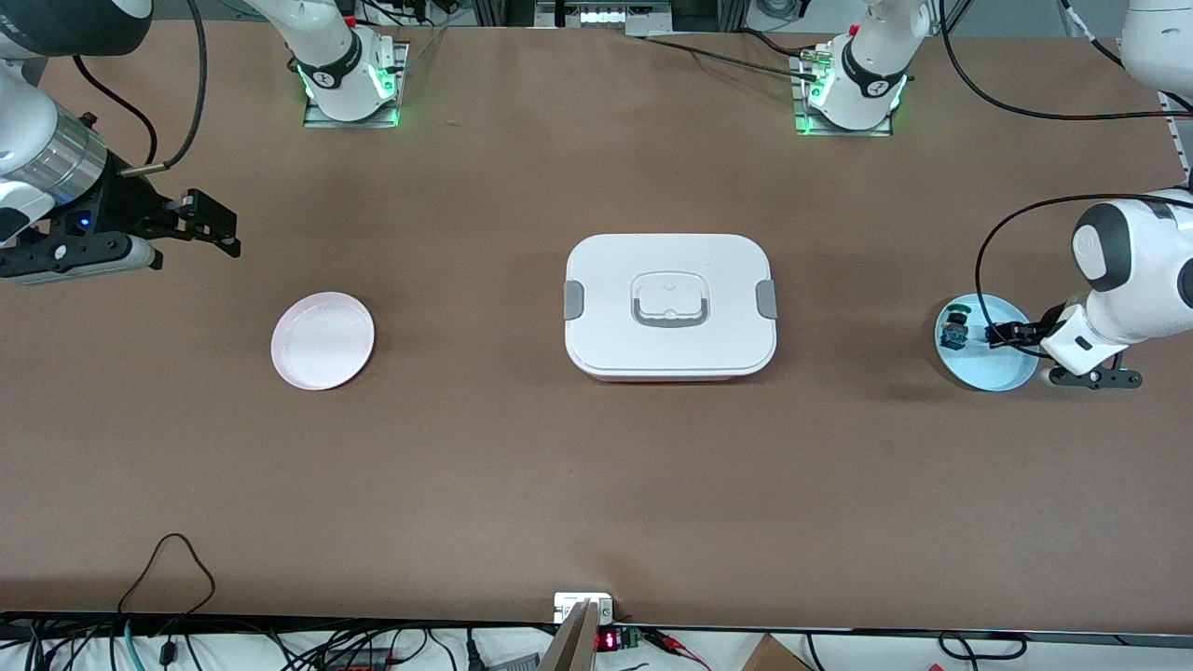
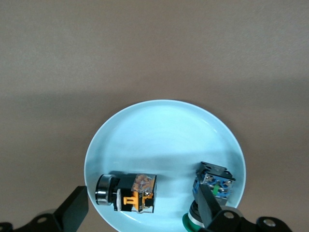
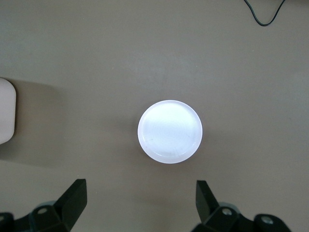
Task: Transfer orange switch to right arm and place
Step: 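Close the left gripper on the orange switch's black body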
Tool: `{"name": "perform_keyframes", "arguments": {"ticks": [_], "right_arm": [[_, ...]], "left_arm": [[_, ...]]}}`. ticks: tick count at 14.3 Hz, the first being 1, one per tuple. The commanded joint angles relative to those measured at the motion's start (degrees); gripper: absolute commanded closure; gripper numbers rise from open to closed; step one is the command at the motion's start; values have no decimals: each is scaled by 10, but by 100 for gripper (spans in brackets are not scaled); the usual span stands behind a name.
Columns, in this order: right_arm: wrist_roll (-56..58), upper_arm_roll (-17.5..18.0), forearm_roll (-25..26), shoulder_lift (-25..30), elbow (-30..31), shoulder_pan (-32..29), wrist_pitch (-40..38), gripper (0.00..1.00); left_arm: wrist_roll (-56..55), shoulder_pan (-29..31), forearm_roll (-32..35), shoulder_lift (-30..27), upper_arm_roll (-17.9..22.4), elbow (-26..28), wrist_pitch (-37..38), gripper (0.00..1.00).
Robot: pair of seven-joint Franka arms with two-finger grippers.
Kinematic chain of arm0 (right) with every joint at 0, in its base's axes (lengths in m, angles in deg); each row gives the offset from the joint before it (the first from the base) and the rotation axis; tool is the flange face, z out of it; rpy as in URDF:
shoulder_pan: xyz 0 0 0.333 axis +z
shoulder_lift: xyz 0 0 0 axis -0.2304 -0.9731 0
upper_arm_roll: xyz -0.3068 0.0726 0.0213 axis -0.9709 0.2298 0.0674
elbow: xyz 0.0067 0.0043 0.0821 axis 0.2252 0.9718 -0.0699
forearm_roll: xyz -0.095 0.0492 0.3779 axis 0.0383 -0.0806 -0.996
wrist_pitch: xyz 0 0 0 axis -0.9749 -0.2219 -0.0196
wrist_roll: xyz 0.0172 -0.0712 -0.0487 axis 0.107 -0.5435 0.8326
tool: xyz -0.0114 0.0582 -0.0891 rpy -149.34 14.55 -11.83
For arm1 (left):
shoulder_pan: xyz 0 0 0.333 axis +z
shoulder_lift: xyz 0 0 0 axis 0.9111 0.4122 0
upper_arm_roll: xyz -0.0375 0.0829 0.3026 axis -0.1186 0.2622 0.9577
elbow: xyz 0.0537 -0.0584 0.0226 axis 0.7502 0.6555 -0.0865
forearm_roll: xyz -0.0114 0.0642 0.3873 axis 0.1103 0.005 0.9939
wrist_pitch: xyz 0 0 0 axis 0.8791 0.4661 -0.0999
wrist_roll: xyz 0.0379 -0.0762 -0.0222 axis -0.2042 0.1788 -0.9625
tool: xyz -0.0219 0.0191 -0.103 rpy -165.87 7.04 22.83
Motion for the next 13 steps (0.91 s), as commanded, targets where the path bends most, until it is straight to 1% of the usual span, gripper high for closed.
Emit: {"name": "perform_keyframes", "arguments": {"ticks": [1,2,3,13], "right_arm": [[6,0,5,10,7,1,4,0],[6,0,5,10,7,1,4,0],[5,0,5,10,7,1,4,0],[6,-1,6,6,-2,0,5,0]], "left_arm": [[12,17,12,-8,-6,46,-68,0],[12,24,12,-8,-6,65,-98,0],[13,26,13,-8,-6,78,-110,0],[20,40,12,3,-6,84,-111,0]]}}
